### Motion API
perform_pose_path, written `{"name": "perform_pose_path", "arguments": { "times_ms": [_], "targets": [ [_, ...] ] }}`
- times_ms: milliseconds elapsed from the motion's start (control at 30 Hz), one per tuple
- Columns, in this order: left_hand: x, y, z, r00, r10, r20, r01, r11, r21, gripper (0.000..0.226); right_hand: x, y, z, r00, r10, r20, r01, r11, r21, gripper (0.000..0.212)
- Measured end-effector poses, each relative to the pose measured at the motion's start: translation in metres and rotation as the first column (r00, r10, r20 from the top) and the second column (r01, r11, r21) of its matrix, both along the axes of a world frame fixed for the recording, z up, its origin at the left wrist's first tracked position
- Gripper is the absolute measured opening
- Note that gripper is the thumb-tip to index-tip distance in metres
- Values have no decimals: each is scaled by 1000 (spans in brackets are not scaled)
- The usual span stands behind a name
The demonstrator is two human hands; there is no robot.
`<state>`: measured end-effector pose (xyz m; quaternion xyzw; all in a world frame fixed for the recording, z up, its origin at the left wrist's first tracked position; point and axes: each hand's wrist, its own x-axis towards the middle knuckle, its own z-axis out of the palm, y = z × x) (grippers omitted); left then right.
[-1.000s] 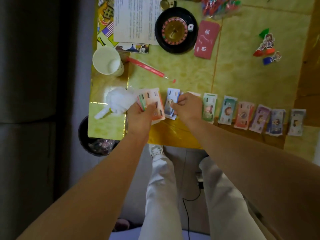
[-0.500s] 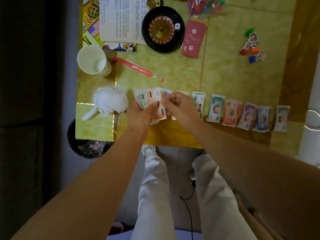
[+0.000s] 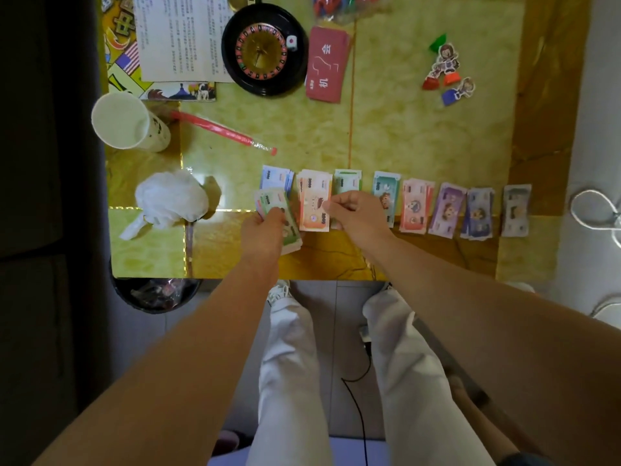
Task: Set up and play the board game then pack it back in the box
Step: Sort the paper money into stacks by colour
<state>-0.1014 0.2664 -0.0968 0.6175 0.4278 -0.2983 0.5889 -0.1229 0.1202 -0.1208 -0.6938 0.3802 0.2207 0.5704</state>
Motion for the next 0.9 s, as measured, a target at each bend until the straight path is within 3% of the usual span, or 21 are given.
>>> {"name": "perform_pose_path", "arguments": {
  "times_ms": [67, 267, 367, 433, 533, 667, 767, 900],
  "targets": [
    [2, 5, -2, 998, 30, 47, -30, 1000, 1, 17, 7, 3, -6, 1000, 0, -11, -1, 995, -102, 9],
    [6, 16, -6, 994, -45, 100, 52, 997, -65, 14, 22, 14, -17, 968, 217, -129, -251, 880, -402, 36],
    [10, 15, -7, 995, -48, 90, 54, 997, -64, 15, 26, 14, -17, 965, 220, -144, -262, 853, -451, 14],
    [12, 12, -5, 993, -49, 104, 57, 996, -72, 13, 27, 14, -13, 976, 201, -85, -218, 879, -424, 13],
    [12, 8, -4, 990, -77, 120, 86, 994, -68, 13, 27, 17, 1, 987, 140, 83, -127, 982, -143, 19],
    [9, 1, -1, 979, -138, 147, 154, 983, -100, 18, 20, 17, 12, 983, 124, 138, -137, 987, 89, 7],
    [7, -5, 1, 982, -141, 126, 158, 978, -134, 17, 15, 7, 12, 985, 134, 113, -145, 985, 97, 11],
    [5, -12, -3, 988, -128, 84, 133, 989, -62, 13, 10, -15, 3, 998, 24, 62, -20, 998, -67, 23]
  ]
}}
